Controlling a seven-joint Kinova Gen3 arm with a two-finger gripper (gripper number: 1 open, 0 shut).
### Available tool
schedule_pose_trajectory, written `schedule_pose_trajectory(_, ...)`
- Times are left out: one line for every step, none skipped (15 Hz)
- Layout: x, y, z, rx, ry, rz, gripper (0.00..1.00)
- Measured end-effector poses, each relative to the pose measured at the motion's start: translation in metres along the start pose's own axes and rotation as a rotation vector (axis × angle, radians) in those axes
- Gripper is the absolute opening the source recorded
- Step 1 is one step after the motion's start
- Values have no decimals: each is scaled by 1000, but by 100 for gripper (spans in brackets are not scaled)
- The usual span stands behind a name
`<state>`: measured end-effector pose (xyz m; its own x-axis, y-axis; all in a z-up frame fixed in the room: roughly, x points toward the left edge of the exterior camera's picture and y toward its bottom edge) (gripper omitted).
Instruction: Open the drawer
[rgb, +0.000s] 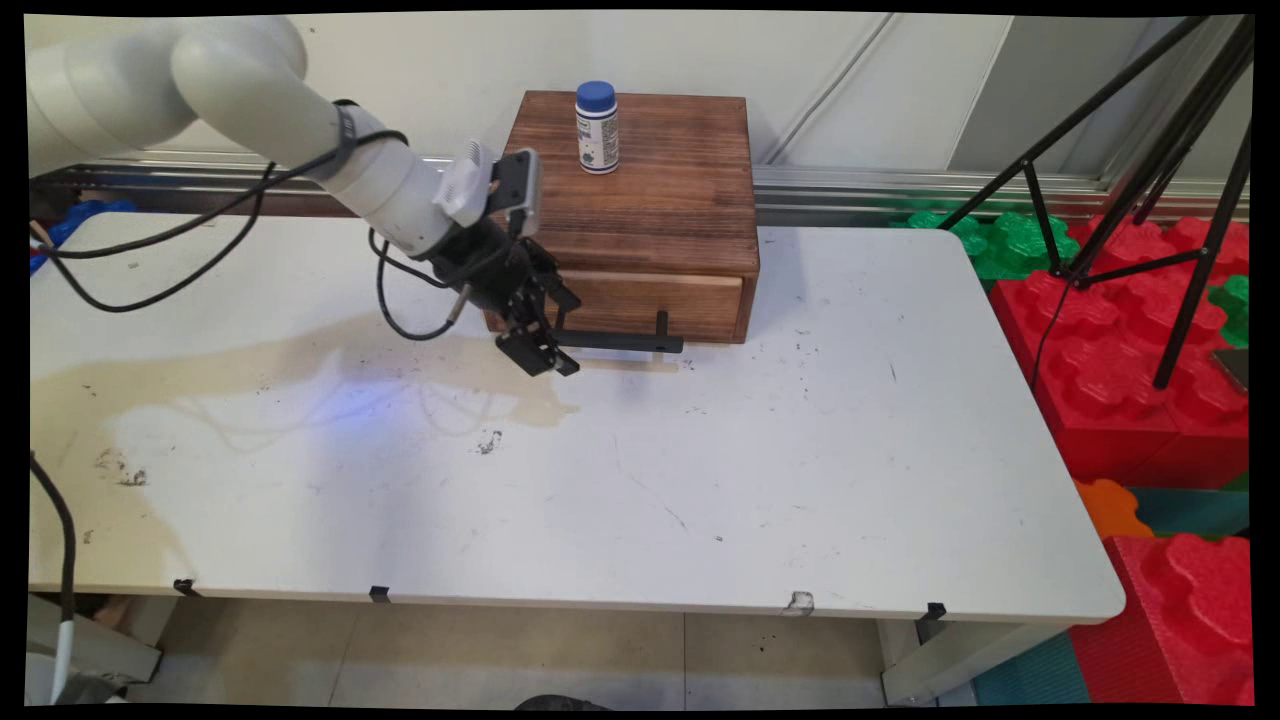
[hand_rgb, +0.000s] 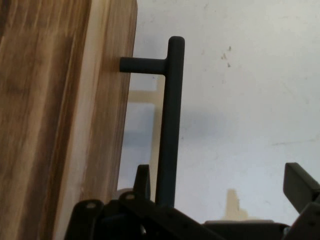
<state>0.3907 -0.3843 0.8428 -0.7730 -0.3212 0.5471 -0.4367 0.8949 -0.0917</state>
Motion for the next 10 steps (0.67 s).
schedule_pose_trajectory(2, 0, 5, 3, -6, 7, 100)
schedule_pose_trajectory(3, -1, 8, 5, -11, 13, 100)
schedule_pose_trajectory(4, -1, 11, 8, -16, 19, 100)
schedule_pose_trajectory(5, -1, 14, 9, -20, 25, 100)
schedule_pose_trajectory(6, -1, 18, 13, -28, 33, 100)
schedule_pose_trajectory(6, -2, 21, 18, -34, 40, 100)
schedule_pose_trajectory(7, -2, 24, 21, -39, 47, 100)
schedule_pose_trajectory(7, -2, 27, 22, -44, 53, 100)
schedule_pose_trajectory(8, -1, 29, 24, -49, 59, 100)
schedule_pose_trajectory(8, 0, 32, 24, -52, 64, 100)
